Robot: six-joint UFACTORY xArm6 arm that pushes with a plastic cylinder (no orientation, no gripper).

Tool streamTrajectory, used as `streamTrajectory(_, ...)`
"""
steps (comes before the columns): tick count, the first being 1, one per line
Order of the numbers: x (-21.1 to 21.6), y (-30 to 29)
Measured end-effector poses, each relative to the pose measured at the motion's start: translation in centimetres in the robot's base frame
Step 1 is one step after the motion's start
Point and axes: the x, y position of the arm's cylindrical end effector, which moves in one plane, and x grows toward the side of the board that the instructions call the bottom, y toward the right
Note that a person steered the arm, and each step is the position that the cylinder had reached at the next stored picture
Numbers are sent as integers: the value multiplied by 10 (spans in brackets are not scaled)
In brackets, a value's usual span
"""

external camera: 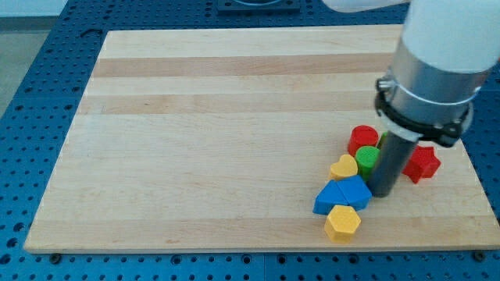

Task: Push the yellow hexagon a bit up

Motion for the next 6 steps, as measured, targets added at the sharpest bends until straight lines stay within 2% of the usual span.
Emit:
streamTrajectory(1, 17, 44)
streamTrajectory(2, 66, 52)
streamTrajectory(3, 69, 23)
streamTrajectory(5, 62, -120)
streamTrajectory(6, 40, -177)
